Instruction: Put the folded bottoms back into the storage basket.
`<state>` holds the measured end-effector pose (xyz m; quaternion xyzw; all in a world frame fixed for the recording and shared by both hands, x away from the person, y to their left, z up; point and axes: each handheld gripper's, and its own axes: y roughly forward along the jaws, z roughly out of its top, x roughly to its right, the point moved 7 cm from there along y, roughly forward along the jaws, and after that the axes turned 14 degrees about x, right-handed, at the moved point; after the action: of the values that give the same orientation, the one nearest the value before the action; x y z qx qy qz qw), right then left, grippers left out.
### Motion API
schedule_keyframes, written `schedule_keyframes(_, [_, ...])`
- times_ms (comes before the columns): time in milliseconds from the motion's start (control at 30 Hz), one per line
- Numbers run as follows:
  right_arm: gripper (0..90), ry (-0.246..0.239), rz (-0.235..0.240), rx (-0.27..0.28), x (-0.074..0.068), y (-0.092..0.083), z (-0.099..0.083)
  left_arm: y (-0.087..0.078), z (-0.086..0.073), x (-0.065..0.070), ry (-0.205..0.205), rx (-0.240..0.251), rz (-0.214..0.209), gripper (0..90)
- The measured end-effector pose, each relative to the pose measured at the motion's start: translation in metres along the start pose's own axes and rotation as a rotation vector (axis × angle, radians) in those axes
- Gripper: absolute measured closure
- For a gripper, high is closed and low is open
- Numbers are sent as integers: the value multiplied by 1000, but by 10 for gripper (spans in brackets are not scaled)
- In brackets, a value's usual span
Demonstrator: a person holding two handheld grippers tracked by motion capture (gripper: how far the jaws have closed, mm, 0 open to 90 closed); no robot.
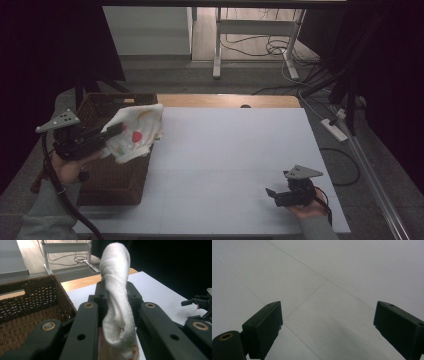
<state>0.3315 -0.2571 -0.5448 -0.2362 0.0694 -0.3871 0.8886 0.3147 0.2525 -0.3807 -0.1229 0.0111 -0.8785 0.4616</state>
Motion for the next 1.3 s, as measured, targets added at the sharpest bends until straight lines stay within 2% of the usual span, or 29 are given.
schedule_keyframes(500, [88,-4,3,1,0,0,1,-22,0,-14,-7,12,44,760])
schedule_keyframes(1300, [88,-7,2,-2,0,1,1,-43,-8,-37,-27,4,110,759])
